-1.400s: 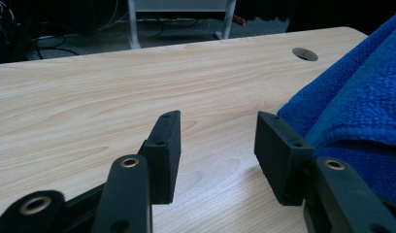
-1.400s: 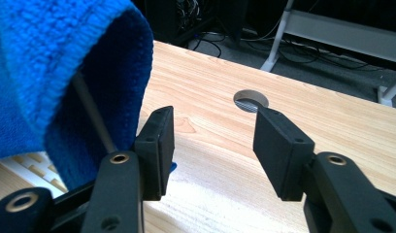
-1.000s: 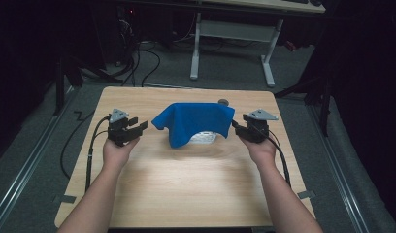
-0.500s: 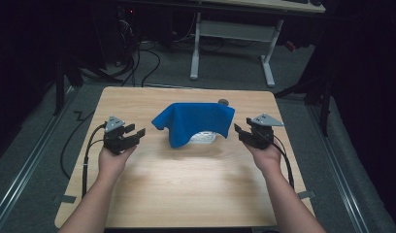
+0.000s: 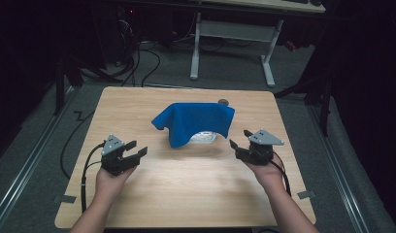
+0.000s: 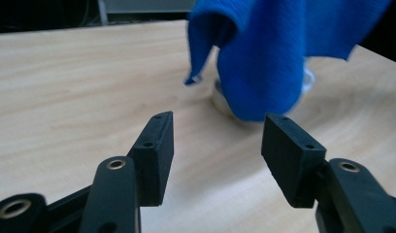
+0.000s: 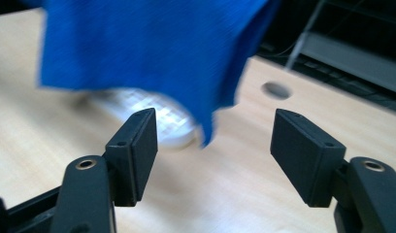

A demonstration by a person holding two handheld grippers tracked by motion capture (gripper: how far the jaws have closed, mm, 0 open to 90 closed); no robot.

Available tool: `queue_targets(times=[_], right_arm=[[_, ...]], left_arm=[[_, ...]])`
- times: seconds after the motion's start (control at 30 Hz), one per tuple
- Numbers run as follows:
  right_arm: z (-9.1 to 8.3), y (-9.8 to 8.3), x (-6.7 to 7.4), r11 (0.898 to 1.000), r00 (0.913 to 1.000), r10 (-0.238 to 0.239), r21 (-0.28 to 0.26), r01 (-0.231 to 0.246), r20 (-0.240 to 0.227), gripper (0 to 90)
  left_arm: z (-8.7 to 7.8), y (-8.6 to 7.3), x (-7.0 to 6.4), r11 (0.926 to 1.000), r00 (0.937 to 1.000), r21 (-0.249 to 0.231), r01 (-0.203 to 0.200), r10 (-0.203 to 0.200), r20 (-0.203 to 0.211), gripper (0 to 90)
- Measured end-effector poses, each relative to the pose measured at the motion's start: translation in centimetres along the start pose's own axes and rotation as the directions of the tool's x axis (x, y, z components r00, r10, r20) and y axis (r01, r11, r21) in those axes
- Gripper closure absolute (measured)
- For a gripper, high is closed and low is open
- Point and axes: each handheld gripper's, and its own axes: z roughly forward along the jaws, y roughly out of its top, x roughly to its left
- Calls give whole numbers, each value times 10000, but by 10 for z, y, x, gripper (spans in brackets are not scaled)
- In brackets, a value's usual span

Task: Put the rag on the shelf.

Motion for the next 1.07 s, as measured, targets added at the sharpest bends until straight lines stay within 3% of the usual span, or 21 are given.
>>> queue_targets(times=[0.17,0.2,0.23,0.27,0.4,0.43,0.47,0.53,0.6,0.63,0.67,0.7,0.73,0.77,0.8,1.07], right_arm=[[-8,-14,20,10000,9989,-4,-51,2,-463,287],[-12,-22,30,9999,9977,25,-99,-32,-674,272],[-12,-22,30,9999,9977,25,-99,-32,-674,272],[-15,-32,41,9999,9969,109,-3,-109,-783,274],[-17,-50,58,9996,9964,175,224,-157,-827,275],[-17,-54,62,9992,9959,219,363,-188,-873,275],[-17,-59,67,9980,9956,293,584,-241,-888,274],[-19,-66,76,9964,9948,537,708,-476,-866,274],[-22,-75,88,9962,9946,516,752,-449,-895,276],[-22,-75,88,9962,9946,516,752,-449,-895,276],[-21,-81,98,9947,9929,179,1022,-58,-1174,277],[-21,-81,98,9947,9929,179,1022,-58,-1174,277],[-17,-81,101,9931,9908,-334,1071,477,-1314,274],[-17,-81,101,9931,9908,-334,1071,477,-1314,274],[-14,-79,100,9932,9908,-443,1015,575,-1277,275],[-13,-83,90,9953,9927,-118,941,232,-1203,273]], left_arm=[[-5,-16,-14,9993,9997,313,-198,193,155,449],[-6,-27,-25,9986,9992,485,-226,209,345,445],[-6,-27,-25,9986,9992,485,-226,209,345,443],[-7,-36,-34,9974,9984,631,-337,308,468,441],[-9,-53,-55,9955,9968,879,-363,298,738,433],[-9,-53,-55,9955,9968,879,-363,298,738,432],[-11,-64,-68,9916,9949,1195,-486,374,940,432],[-12,-69,-77,9881,9922,1455,-497,322,1203,429],[-12,-72,-83,9846,9918,1629,-629,436,1198,429],[-11,-73,-87,9814,9905,1739,-812,600,1241,429],[-8,-73,-91,9738,9861,1866,-1300,1072,1271,425],[-8,-73,-91,9738,9861,1866,-1300,1072,1271,425],[-4,-72,-91,9719,9853,1892,-1404,1183,1234,423],[-4,-72,-91,9719,9853,1892,-1404,1183,1234,423],[-2,-71,-88,9758,9879,1878,-1115,883,1277,423],[0,-71,-79,9789,9909,1895,-769,540,1233,414]])
